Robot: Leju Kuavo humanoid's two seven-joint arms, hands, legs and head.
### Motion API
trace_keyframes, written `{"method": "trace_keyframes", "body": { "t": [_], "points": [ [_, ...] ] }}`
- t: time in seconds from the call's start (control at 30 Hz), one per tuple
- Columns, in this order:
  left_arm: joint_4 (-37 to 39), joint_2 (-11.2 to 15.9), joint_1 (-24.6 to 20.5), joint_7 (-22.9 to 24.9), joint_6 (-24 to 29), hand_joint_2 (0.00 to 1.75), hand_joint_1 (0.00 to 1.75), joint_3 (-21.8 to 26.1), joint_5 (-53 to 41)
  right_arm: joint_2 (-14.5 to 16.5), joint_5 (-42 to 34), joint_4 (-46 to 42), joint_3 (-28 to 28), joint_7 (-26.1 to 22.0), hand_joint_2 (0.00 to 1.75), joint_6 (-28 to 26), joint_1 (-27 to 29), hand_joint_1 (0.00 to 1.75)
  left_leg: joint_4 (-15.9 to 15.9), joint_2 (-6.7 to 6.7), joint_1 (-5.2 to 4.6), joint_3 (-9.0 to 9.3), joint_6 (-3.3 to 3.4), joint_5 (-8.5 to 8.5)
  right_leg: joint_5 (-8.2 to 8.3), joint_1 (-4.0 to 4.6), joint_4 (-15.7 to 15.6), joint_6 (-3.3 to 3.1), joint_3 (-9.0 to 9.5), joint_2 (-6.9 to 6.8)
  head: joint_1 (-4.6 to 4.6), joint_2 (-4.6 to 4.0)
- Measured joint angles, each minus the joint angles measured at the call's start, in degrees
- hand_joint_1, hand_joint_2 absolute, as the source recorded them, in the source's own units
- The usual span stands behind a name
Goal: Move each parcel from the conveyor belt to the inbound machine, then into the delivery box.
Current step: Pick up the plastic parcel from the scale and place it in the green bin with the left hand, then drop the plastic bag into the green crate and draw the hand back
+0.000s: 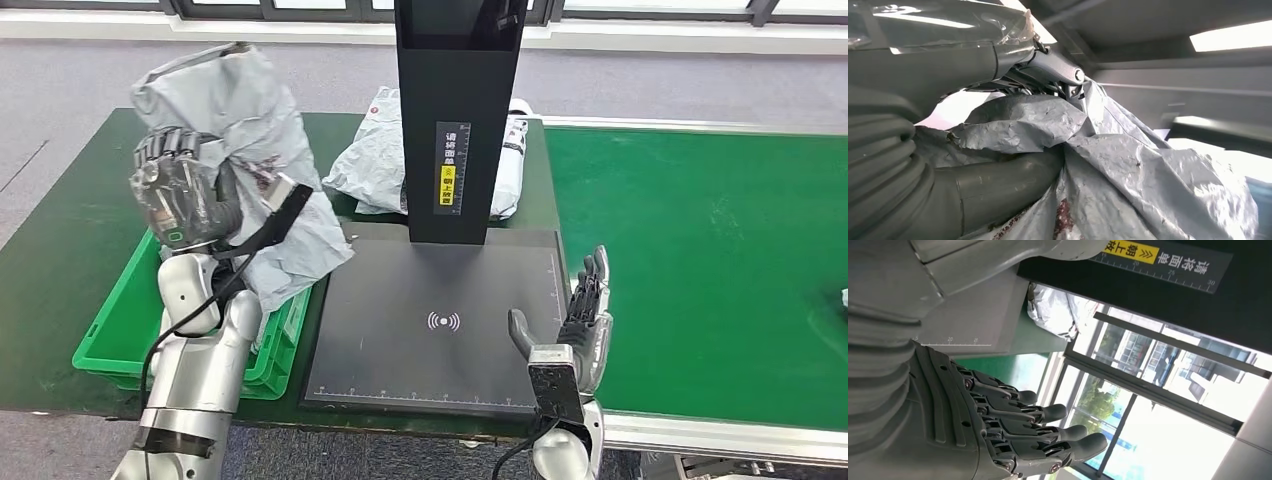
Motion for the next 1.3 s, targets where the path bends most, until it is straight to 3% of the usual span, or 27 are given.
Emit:
{"method": "trace_keyframes", "body": {
  "t": [0.13,0.2,0.3,0.43,0.57,0.73,0.83,0.93,1.13,1.3],
  "points": [
    [4.56,3.81,-0.44,8.94,0.00,1.75,1.75,1.72,-0.03,0.05,0.38,-0.69,-0.63,0.62,1.75,0.29,0.37,0.00,0.00,-0.01,0.03,0.00,-0.02,0.02,0.00,0.02,0.00,-0.01,0.00,-0.01,0.00,0.00],
    [9.76,6.24,-1.43,15.40,-0.02,1.75,1.75,1.46,-0.04,0.05,0.40,-0.87,-0.74,0.66,1.75,0.32,0.61,0.00,0.00,0.02,0.03,0.01,-0.02,0.02,0.01,0.02,0.01,-0.02,-0.02,0.01,0.01,0.00],
    [18.39,9.05,-3.25,19.74,-0.30,1.75,1.75,1.02,-0.04,0.03,0.50,-1.04,-0.83,0.72,1.75,0.38,0.93,0.00,0.00,0.09,0.03,0.00,-0.02,0.02,0.04,0.02,0.01,-0.05,-0.04,0.07,0.00,0.01],
    [29.45,11.76,-5.12,23.48,-2.63,1.75,0.82,1.01,-0.04,0.01,1.43,-1.33,-0.90,1.57,1.75,1.06,1.50,0.00,0.00,0.12,0.03,0.00,-0.03,0.01,0.04,0.01,0.01,-0.05,-0.05,0.13,0.01,0.01],
    [36.15,13.12,-5.54,25.02,-6.65,1.75,0.00,1.06,-0.05,0.01,2.61,-1.38,-0.96,2.47,1.75,2.00,1.84,0.00,0.00,0.12,0.03,-0.01,-0.05,-0.01,0.04,0.01,0.01,-0.05,-0.08,0.15,0.00,-0.01],
    [39.65,13.67,-6.77,23.79,-7.90,1.75,0.00,1.51,-0.07,0.01,3.56,-1.67,-1.08,2.90,1.75,3.20,2.21,0.00,-0.01,0.14,0.03,0.01,-0.07,-0.03,0.03,0.01,0.01,-0.05,-0.07,0.15,0.01,0.01],
    [40.09,13.55,-7.07,19.38,-5.38,1.75,0.00,3.47,0.27,0.01,4.54,-2.14,-1.22,3.41,1.75,4.29,2.64,0.00,-0.02,0.20,0.03,0.03,-0.08,-0.03,0.04,0.01,0.01,-0.05,-0.08,0.18,0.01,0.01],
    [38.25,13.01,-6.66,11.22,-2.04,1.75,0.00,6.82,3.42,0.01,5.38,-2.49,-1.28,3.66,1.75,4.81,3.09,0.00,-0.02,0.31,0.03,0.07,-0.11,-0.05,0.04,0.01,0.01,-0.05,-0.09,0.29,0.01,0.01],
    [26.81,7.84,-4.79,-20.33,-0.05,1.75,0.00,19.63,25.81,0.03,5.87,-2.87,-1.38,3.52,1.75,4.85,3.86,0.00,-0.02,0.32,0.02,0.06,-0.10,-0.10,0.03,0.00,0.01,-0.05,-0.09,0.31,0.01,0.01],
    [20.83,3.59,-4.19,-32.59,-0.02,1.75,0.00,29.22,35.52,0.03,5.46,-2.78,-1.38,3.09,1.75,4.79,3.83,0.00,-0.02,0.29,0.02,0.06,-0.10,-0.10,0.03,0.01,0.01,-0.05,-0.07,0.31,-0.01,0.00]
  ]
}}
